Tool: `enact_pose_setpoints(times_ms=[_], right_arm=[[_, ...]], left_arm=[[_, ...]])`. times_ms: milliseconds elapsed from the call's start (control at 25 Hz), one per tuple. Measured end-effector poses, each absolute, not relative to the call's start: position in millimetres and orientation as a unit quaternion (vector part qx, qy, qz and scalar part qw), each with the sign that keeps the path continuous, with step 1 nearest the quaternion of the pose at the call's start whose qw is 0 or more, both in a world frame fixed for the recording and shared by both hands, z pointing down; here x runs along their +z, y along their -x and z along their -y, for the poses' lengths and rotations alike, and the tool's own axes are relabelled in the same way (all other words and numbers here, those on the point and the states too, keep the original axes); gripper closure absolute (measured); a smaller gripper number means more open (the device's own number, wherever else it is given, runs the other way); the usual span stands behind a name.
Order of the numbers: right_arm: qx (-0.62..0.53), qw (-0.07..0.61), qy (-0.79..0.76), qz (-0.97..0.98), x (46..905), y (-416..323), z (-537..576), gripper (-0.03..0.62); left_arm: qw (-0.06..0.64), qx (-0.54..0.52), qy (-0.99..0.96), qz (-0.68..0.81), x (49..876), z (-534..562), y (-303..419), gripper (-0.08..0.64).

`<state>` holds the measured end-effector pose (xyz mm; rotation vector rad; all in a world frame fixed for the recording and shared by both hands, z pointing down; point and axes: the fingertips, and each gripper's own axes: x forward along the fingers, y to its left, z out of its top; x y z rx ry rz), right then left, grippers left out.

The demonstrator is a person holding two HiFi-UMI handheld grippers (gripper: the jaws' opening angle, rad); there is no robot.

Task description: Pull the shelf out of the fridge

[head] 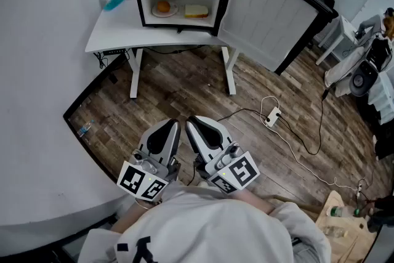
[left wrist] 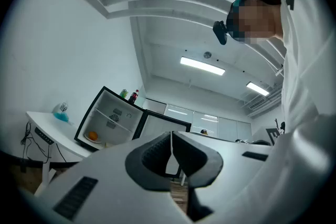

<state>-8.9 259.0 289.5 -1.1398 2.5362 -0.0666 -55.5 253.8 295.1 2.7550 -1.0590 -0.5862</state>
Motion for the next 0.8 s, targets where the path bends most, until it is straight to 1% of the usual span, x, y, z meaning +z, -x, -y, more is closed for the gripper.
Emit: enact_pose_setpoints(times_ms=[600, 800], right_arm=[[-0.014, 0.171, 0.409, -0.896, 291.7, 11.6, -256.3, 0.541], [-0.015, 0.184, 0.403, -0.896, 290.1, 8.5, -260.4, 0.54]], left_arm=[[0.065, -0.195, -0.912, 0.355, 296.6, -247.7, 62.1, 0.545], [0.063, -0.196, -0.911, 0.358, 296.7, -250.8, 59.7, 0.546]])
